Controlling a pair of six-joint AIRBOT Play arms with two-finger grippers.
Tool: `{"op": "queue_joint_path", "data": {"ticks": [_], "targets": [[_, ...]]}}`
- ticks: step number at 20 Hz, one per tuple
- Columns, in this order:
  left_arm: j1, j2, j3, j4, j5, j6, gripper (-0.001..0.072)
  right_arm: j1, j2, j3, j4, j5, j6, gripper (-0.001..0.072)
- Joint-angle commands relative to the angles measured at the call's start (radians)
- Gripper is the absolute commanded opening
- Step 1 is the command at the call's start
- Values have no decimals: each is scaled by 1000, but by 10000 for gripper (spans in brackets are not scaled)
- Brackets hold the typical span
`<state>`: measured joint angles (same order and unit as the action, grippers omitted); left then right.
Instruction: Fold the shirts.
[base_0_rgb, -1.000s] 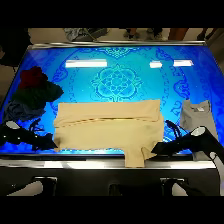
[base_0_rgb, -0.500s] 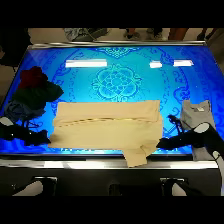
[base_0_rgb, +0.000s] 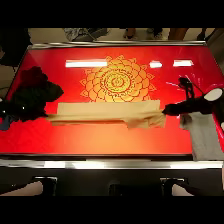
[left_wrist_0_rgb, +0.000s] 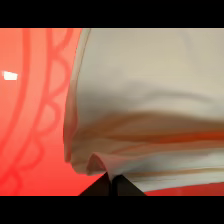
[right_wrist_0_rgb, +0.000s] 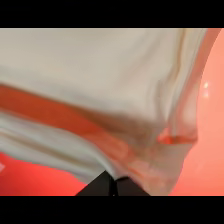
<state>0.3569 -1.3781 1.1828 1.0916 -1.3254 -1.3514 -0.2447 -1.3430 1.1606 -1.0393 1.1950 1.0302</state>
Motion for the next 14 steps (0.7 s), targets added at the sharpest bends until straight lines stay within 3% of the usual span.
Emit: {"op": "queue_joint_path", "data": {"ticks": [1,5,9,10,11,12,13,14], "targets": [[-44,-170,193,-31,14,-50,29,13,-192,185,46,-67,37,40],[-81,-355,340,-31,18,-128,30,50,-329,241,100,-185,57,41],[-104,-460,352,-31,18,-160,34,78,-396,241,41,-202,58,43],[-109,-477,352,-40,16,-186,52,85,-403,241,35,-195,57,44],[-109,-482,352,-67,14,-194,196,85,-403,242,36,-188,50,89],[-105,-480,356,-97,13,-194,500,81,-401,251,41,-159,46,343],[-98,-470,369,-109,5,-194,623,68,-397,271,51,-104,8,682],[-88,-452,381,-109,-9,-192,621,42,-390,299,59,-24,-54,716]]}}
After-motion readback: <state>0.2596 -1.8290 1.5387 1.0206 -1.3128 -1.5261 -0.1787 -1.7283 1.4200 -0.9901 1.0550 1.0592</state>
